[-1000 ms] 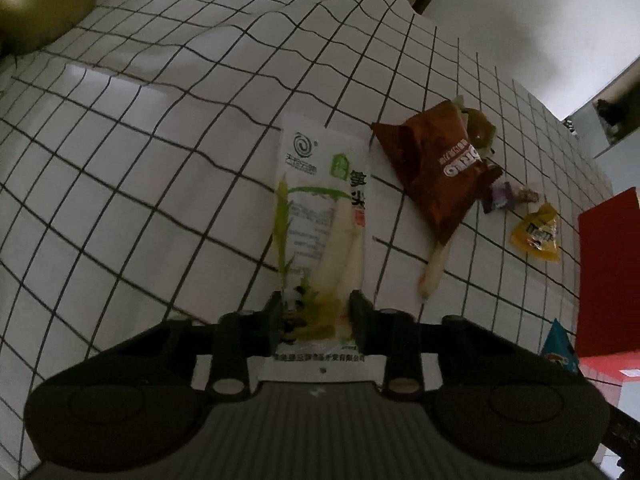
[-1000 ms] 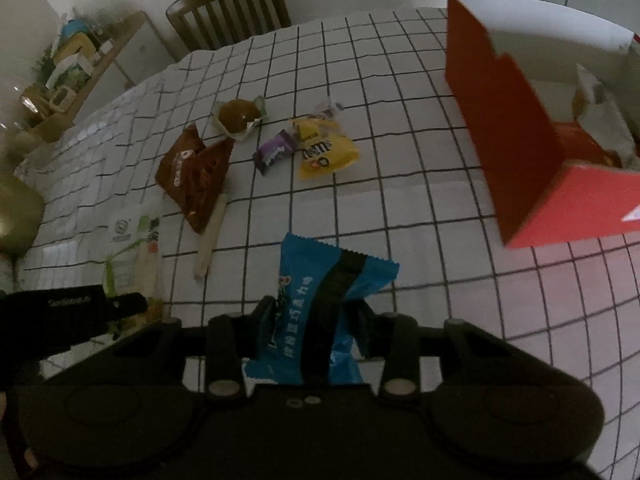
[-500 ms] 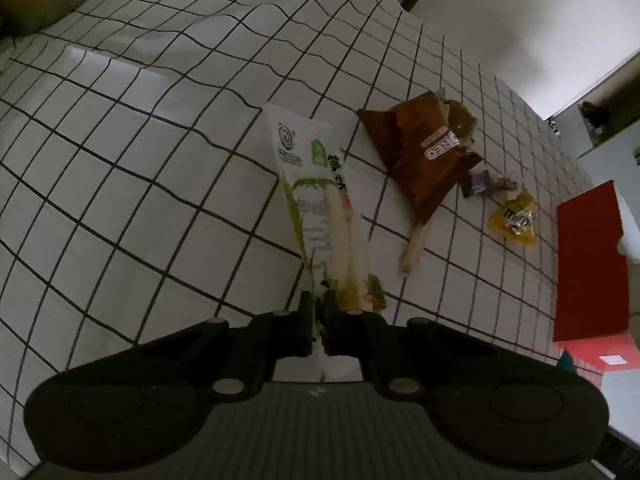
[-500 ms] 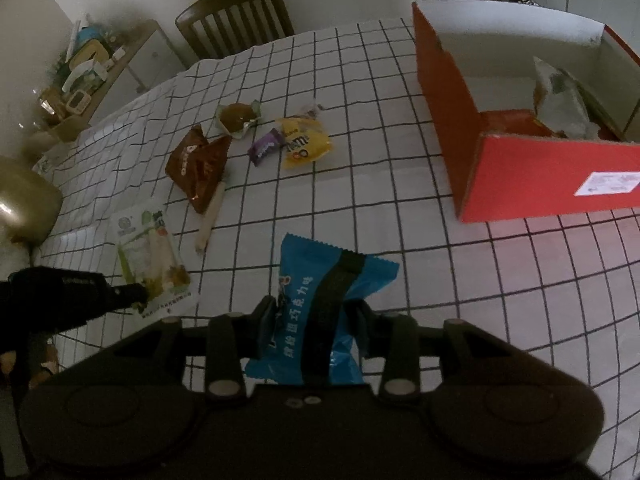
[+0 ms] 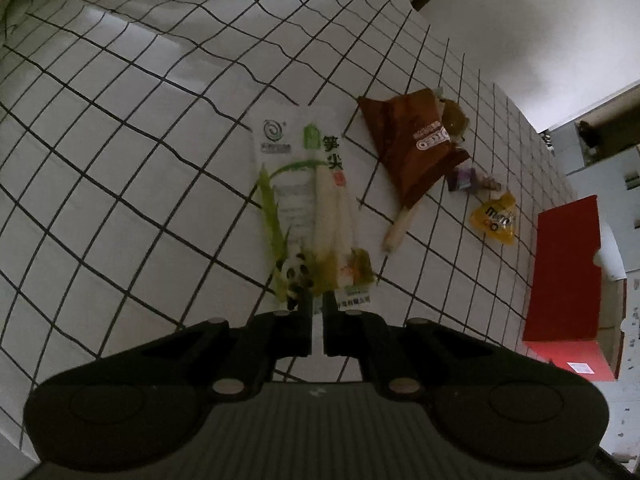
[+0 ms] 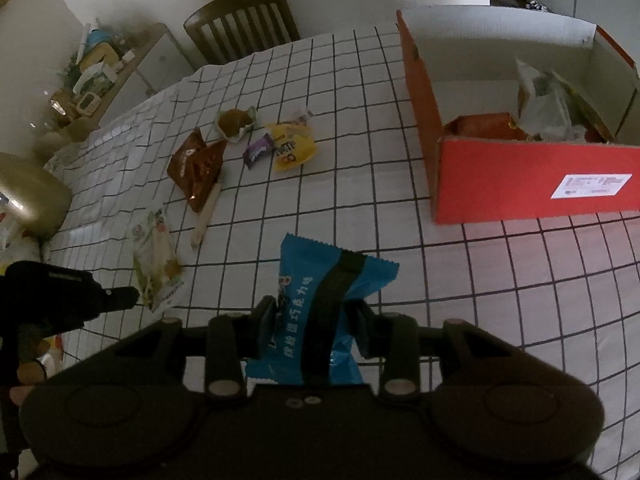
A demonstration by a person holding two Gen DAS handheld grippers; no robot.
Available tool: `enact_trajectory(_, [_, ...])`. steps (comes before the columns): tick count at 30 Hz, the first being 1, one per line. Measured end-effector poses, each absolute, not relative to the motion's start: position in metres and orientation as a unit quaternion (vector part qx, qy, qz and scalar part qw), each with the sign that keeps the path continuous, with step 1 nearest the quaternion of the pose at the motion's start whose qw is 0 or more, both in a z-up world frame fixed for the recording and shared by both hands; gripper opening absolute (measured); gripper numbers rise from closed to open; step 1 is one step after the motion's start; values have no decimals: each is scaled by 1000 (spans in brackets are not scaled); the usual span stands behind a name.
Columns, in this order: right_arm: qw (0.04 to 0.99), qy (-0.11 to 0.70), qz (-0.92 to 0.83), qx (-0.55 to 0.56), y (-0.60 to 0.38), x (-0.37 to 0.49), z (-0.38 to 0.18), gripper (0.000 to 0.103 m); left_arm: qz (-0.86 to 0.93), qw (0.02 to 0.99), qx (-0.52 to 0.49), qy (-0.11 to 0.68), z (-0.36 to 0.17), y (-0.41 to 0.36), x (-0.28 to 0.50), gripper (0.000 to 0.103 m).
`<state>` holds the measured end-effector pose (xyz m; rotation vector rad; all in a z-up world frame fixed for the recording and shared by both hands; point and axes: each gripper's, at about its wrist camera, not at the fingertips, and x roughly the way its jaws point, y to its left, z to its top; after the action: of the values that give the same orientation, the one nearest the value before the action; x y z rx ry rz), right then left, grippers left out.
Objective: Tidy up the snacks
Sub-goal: 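Lift the bamboo-shoot packet with the left gripper while the right lifts the blue packet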
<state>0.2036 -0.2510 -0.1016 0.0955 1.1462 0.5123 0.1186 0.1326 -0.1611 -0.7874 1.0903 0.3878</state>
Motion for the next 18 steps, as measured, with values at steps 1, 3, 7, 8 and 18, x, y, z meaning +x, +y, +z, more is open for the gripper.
enact_trajectory(1, [808,536,242,45,-252,204,-101,38,181,765,-361,501,-161,130,120,7])
enact_trajectory(3, [807,534,246,44,-255,206,-100,38,182,762,-367,501,-161,126,124,11])
enact_trajectory(7, [806,533,254,43,-261,209,-98,38,198,771,-346,497,-158,113,135,64])
enact_trajectory(8, [806,532,255,42,-263,209,-98,38,209,773,-342,492,-157,111,136,79])
enact_trajectory(18, [806,531,257,42,-291,216,-98,38,283,764,-297,498,-172,92,162,80])
